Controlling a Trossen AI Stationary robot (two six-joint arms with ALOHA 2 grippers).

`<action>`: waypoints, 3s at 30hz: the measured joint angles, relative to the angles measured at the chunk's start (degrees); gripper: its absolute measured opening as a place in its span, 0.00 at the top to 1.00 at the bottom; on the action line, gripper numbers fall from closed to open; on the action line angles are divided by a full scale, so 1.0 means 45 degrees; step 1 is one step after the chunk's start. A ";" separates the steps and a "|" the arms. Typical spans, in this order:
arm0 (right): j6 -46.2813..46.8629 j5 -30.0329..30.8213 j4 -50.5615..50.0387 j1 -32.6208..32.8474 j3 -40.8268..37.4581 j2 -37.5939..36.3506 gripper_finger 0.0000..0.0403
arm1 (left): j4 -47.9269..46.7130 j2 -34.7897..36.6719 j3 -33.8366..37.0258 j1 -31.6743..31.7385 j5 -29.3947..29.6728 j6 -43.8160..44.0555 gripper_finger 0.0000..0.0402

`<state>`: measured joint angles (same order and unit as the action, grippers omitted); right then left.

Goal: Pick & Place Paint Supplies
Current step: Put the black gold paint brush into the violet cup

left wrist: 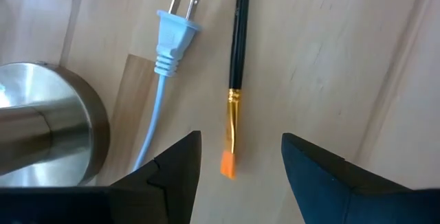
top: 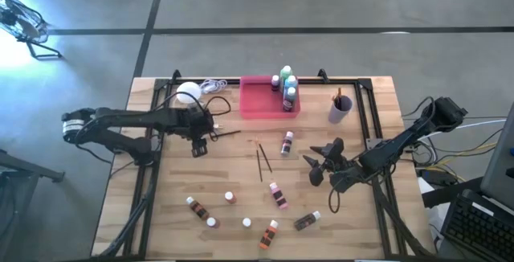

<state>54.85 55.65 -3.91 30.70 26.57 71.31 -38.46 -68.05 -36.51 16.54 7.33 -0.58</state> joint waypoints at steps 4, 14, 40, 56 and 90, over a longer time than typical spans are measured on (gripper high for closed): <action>-0.0004 0.0000 -0.0008 0.0000 0.0000 0.0000 0.45 | 0.0133 -0.0054 0.0053 0.0003 -0.0005 -0.0005 0.49; 0.0000 -0.0004 -0.0009 0.0000 0.0000 0.0000 0.42 | 0.0426 -0.1163 0.0053 0.0005 0.0000 -0.0183 0.49; 0.0000 -0.0019 -0.0023 0.0005 0.0000 0.0000 0.52 | 0.0831 -0.2715 0.0029 0.0214 -0.0181 -0.0803 0.73; 0.0000 -0.0019 -0.0019 -0.0005 0.0000 0.0000 0.62 | 0.0893 -0.2725 0.0034 0.0219 0.0151 -0.1442 0.98; 0.0000 -0.0014 -0.0009 -0.0005 0.0000 0.0000 0.88 | -0.0773 -0.1914 -0.3946 -0.2834 0.4073 -0.3205 0.98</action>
<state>54.85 55.59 -3.95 30.68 26.57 71.31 -41.94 -76.66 -54.27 3.78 25.66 -15.00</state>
